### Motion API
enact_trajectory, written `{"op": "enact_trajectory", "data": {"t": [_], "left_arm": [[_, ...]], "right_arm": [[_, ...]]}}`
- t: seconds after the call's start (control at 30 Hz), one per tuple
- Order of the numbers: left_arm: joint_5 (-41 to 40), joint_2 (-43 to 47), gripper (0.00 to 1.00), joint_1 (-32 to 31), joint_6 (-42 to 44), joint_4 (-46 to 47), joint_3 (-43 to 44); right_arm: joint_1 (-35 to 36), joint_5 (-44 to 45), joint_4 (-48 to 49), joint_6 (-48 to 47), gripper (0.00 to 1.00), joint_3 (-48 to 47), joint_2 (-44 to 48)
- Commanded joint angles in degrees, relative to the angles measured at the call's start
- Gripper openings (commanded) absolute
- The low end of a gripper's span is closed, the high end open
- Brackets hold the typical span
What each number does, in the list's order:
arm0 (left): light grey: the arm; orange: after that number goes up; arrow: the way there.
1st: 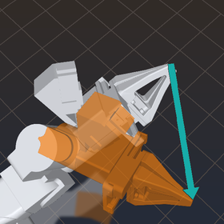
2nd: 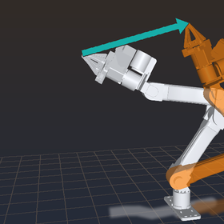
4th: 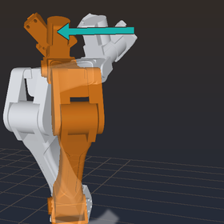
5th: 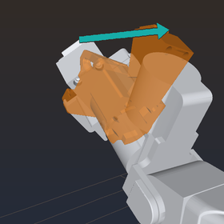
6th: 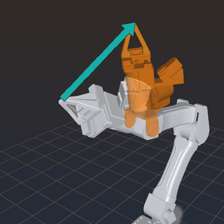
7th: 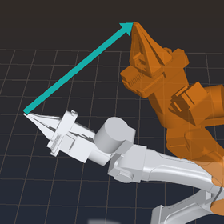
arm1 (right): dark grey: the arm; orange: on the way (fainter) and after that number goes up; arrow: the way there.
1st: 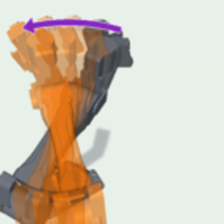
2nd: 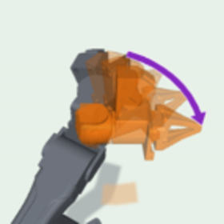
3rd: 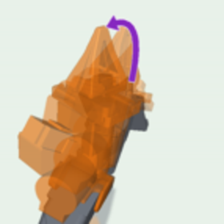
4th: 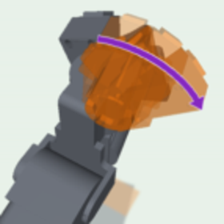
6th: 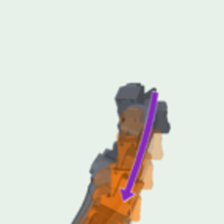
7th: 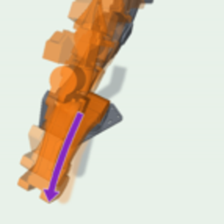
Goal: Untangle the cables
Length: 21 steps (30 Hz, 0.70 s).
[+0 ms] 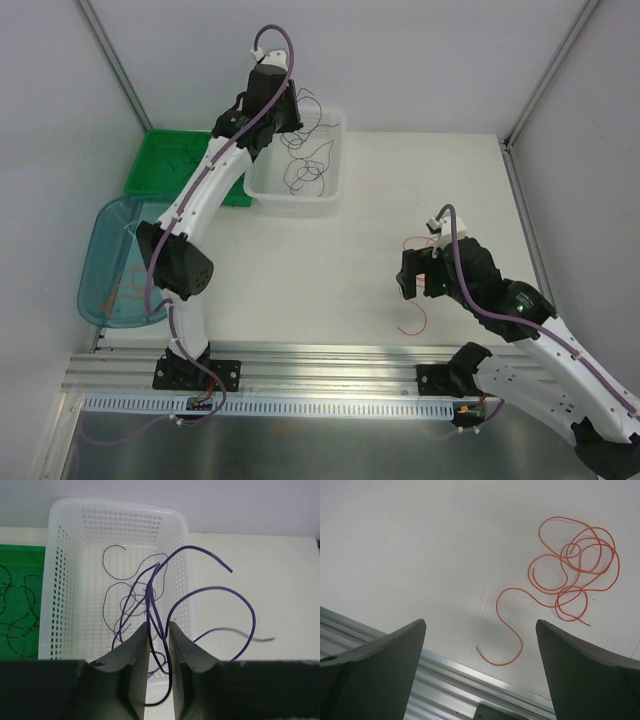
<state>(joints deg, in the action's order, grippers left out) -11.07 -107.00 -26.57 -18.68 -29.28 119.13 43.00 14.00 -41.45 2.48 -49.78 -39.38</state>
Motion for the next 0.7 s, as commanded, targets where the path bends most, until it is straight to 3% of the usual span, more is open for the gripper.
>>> {"op": "enact_trajectory", "data": {"t": [0.0, 0.03, 0.13, 0.17, 0.27, 0.47, 0.67], "left_arm": [[2.63, -10.48, 0.23, 3.09, 1.27, -1.84, 6.19], [2.81, -11.73, 0.37, 4.23, 1.1, -1.92, 8.46], [4.83, -13.15, 0.65, 5.12, 0.75, -1.84, 9.1], [5.27, -12.71, 0.79, 5.12, 1.27, -1.84, 8.67], [7.28, -8.76, 0.98, 5.12, 1.36, -1.84, 4.28], [13.18, 6.78, 0.99, 4.07, 0.14, -1.84, -13.72], [13.36, 24.54, 0.99, -3.04, -1.44, -1.75, -36.57]], "right_arm": [[-0.03, 2.96, -2.23, 1.73, 0.97, 0.56, 0.62], [-0.03, 3.49, -2.4, 1.91, 0.97, 0.91, 0.62], [-0.9, 5.51, -3.37, 4.02, 0.97, 1.26, -0.26], [-1.95, 6.21, -3.81, 4.63, 0.97, 1.7, -1.13], [-5.89, 5.26, -4.07, 7.01, 0.97, 2.84, -2.89], [-15.56, -3.51, -1.45, 9.82, 0.96, 6.17, -8.78], [-16.73, -12.13, 4.17, 10.79, 0.85, 9.61, -18.79]]}}
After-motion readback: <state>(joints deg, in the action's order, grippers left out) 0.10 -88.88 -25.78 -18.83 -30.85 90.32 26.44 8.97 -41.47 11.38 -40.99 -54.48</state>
